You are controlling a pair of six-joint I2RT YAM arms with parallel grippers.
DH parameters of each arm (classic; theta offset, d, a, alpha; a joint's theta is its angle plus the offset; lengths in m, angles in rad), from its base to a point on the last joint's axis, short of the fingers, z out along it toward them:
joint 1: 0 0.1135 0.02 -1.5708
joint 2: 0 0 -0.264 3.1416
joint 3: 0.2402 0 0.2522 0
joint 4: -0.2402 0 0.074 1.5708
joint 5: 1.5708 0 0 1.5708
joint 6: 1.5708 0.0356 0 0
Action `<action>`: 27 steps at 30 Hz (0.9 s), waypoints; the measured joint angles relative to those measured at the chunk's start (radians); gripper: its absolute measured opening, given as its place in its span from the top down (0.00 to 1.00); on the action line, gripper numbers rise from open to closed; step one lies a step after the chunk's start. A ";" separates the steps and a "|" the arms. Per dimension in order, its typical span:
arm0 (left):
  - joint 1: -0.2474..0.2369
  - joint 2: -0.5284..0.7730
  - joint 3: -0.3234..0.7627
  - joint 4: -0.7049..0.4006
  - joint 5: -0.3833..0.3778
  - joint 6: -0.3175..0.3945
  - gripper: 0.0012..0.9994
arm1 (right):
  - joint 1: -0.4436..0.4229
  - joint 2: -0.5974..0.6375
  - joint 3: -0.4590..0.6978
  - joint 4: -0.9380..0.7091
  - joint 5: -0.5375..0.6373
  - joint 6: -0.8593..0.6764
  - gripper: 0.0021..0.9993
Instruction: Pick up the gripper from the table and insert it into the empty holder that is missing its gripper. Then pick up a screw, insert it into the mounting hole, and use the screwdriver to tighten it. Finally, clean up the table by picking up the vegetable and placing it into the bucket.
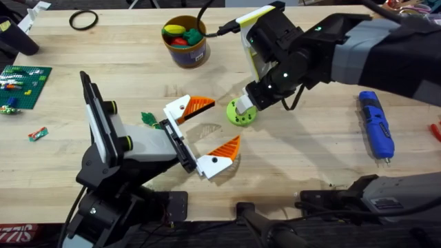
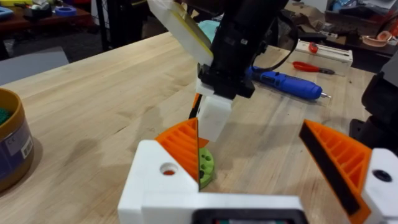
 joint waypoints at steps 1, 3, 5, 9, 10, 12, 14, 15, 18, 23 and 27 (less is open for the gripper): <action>0.000 0.002 0.000 0.003 0.000 0.000 0.01 | 0.000 0.001 0.000 -0.001 0.000 0.001 0.36; 0.000 0.004 0.000 0.004 0.000 0.000 0.01 | 0.000 0.001 0.000 -0.003 0.000 0.001 0.36; 0.000 0.004 0.000 0.004 0.000 0.000 0.01 | 0.000 0.001 0.000 -0.004 -0.008 0.002 0.36; 0.000 0.004 0.000 0.004 0.000 0.000 0.01 | 0.000 -0.014 0.000 -0.009 -0.042 0.006 0.36; 0.000 0.004 0.000 0.004 0.000 0.000 0.01 | 0.001 -0.026 0.001 -0.017 -0.049 0.007 0.36; 0.000 0.004 0.000 0.004 0.000 0.000 0.01 | 0.004 -0.053 0.001 -0.044 -0.057 0.008 0.36; 0.000 0.004 0.000 0.004 0.000 0.000 0.01 | 0.016 -0.076 0.002 -0.066 -0.061 0.007 0.36; 0.000 0.004 0.000 0.004 0.000 0.000 0.01 | 0.026 -0.081 0.002 -0.069 -0.062 0.005 0.36; 0.000 0.004 0.000 0.004 0.000 0.000 0.01 | 0.071 -0.074 0.002 -0.059 -0.064 -0.014 0.36; 0.000 0.004 0.000 0.004 0.000 0.000 0.01 | 0.145 -0.018 0.002 -0.045 -0.043 -0.034 0.36; 0.000 0.004 0.000 0.004 0.000 0.000 0.01 | 0.170 0.019 0.002 -0.021 -0.030 -0.043 0.43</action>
